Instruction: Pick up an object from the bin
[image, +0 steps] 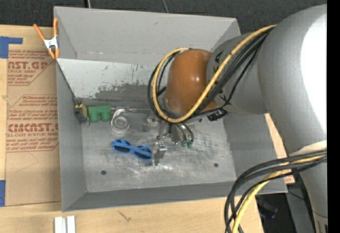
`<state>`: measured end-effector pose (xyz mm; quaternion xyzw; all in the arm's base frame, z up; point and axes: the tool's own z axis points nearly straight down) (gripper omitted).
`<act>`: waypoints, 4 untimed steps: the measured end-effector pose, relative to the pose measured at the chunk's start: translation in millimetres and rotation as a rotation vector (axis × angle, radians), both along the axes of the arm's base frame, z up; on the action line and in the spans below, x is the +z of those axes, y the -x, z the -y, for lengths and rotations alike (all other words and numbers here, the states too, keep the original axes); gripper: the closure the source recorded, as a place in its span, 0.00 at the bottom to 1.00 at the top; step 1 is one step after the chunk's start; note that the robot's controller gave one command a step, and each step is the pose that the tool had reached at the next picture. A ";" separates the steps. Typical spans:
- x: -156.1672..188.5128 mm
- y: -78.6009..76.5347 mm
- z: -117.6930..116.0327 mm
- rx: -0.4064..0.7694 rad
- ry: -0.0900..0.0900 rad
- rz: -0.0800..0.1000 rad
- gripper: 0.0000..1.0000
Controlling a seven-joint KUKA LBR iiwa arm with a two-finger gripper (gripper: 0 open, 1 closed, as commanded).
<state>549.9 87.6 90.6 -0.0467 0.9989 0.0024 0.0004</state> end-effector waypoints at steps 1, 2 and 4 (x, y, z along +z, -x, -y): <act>-8.1 -23.5 -67.1 -0.188 0.003 0.000 0.00; -7.3 -23.8 -65.4 -0.189 0.005 -0.001 1.00; 190.8 -18.6 -54.5 -0.150 0.001 0.010 1.00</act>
Offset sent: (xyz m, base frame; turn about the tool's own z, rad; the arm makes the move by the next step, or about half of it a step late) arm 0.0238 0.0648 -0.0074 0.1907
